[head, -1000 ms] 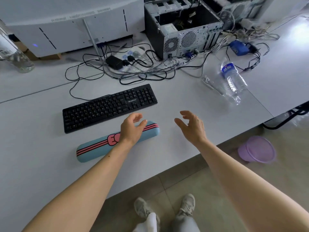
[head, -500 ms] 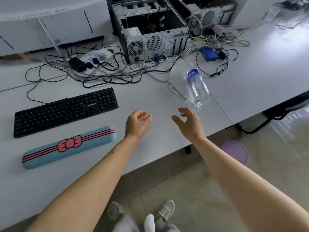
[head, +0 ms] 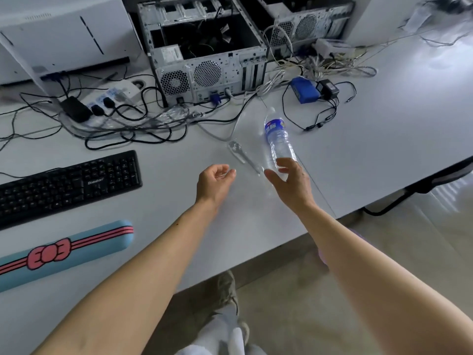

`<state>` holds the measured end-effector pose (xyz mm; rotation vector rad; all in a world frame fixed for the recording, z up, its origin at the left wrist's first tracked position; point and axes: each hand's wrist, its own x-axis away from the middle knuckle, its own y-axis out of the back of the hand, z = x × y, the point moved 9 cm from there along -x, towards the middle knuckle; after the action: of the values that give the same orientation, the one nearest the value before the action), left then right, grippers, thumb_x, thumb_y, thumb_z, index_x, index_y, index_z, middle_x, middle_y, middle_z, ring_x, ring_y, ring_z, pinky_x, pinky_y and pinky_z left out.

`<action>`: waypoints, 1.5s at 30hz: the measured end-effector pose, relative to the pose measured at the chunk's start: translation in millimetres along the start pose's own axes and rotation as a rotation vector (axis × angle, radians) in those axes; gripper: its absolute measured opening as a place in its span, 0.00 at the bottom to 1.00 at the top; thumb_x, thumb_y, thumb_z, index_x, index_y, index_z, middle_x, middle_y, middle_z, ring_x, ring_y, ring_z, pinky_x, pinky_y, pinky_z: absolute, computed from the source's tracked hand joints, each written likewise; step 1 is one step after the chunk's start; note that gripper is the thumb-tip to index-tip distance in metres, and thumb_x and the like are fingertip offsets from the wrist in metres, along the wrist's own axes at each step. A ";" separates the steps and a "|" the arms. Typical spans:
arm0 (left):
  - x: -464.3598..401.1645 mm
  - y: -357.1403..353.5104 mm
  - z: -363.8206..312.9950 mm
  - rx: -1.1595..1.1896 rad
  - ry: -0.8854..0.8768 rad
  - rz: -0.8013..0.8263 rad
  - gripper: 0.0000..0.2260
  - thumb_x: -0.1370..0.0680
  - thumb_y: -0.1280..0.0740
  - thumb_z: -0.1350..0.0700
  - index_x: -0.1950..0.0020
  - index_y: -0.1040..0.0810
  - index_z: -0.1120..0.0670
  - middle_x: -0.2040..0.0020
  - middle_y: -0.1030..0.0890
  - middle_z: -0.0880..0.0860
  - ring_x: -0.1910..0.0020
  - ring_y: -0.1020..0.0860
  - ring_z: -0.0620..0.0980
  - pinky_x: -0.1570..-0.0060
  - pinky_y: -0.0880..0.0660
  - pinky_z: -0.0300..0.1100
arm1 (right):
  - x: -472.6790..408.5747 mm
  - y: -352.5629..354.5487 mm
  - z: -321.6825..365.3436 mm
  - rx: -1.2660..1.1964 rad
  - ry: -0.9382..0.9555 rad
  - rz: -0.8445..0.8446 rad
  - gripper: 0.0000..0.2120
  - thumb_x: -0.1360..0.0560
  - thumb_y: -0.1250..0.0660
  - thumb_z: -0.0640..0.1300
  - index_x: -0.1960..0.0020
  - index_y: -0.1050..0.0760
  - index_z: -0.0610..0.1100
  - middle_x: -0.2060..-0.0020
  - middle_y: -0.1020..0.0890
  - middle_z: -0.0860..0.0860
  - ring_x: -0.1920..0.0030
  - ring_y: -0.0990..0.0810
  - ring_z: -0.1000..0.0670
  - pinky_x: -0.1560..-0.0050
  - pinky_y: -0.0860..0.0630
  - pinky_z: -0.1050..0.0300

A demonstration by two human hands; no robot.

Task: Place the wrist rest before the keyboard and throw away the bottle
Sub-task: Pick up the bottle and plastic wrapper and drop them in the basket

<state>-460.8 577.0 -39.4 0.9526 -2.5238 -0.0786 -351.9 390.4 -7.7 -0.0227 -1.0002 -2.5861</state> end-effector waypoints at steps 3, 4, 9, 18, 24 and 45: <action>-22.6 -14.3 -2.7 -0.001 0.051 -0.015 0.15 0.25 0.30 0.57 0.40 0.22 0.61 0.43 0.19 0.56 0.48 0.23 0.48 0.43 0.26 0.41 | -30.1 7.6 -5.1 -0.005 -0.015 -0.019 0.22 0.27 0.29 0.52 0.36 0.26 0.44 0.39 0.22 0.48 0.41 0.22 0.49 0.47 0.32 0.60; -30.2 -19.1 -2.7 0.001 0.069 -0.022 0.15 0.25 0.30 0.56 0.40 0.21 0.60 0.43 0.19 0.57 0.48 0.23 0.48 0.42 0.25 0.43 | -40.0 10.0 -6.9 -0.004 -0.018 -0.027 0.23 0.27 0.28 0.52 0.36 0.27 0.44 0.39 0.23 0.48 0.41 0.22 0.49 0.47 0.32 0.60; -60.5 -41.3 6.1 0.000 0.171 -0.066 0.16 0.27 0.29 0.53 0.42 0.22 0.58 0.42 0.19 0.57 0.47 0.22 0.52 0.38 0.24 0.51 | -84.2 14.5 -24.8 0.058 -0.053 -0.049 0.28 0.29 0.27 0.53 0.34 0.29 0.44 0.38 0.27 0.46 0.38 0.27 0.44 0.42 0.31 0.54; -80.7 -70.6 31.4 -0.097 0.318 -0.323 0.25 0.31 0.26 0.46 0.41 0.28 0.58 0.41 0.22 0.57 0.44 0.23 0.57 0.44 0.26 0.47 | -142.5 -9.0 -65.4 0.119 -0.190 0.180 0.42 0.32 0.27 0.58 0.27 0.40 0.42 0.33 0.32 0.42 0.30 0.36 0.41 0.32 0.38 0.50; -75.6 -86.5 39.4 -0.095 0.402 -0.498 0.24 0.32 0.25 0.47 0.44 0.28 0.58 0.44 0.22 0.58 0.48 0.22 0.58 0.50 0.25 0.48 | -162.0 -23.2 -70.6 0.078 -0.139 0.313 0.42 0.34 0.25 0.58 0.30 0.38 0.41 0.37 0.29 0.42 0.36 0.29 0.41 0.38 0.31 0.49; -22.6 -128.5 52.2 0.309 0.228 -0.533 0.09 0.31 0.25 0.60 0.59 0.23 0.62 0.65 0.28 0.56 0.66 0.28 0.51 0.64 0.27 0.43 | -123.6 -4.0 -105.4 -0.261 -0.167 0.386 0.30 0.37 0.23 0.54 0.38 0.25 0.45 0.54 0.17 0.50 0.51 0.17 0.45 0.46 0.20 0.45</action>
<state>-388.5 488.5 -121.2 1.6365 -2.0502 0.2522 -225.8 365.1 -107.1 -0.4588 -0.6267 -2.3604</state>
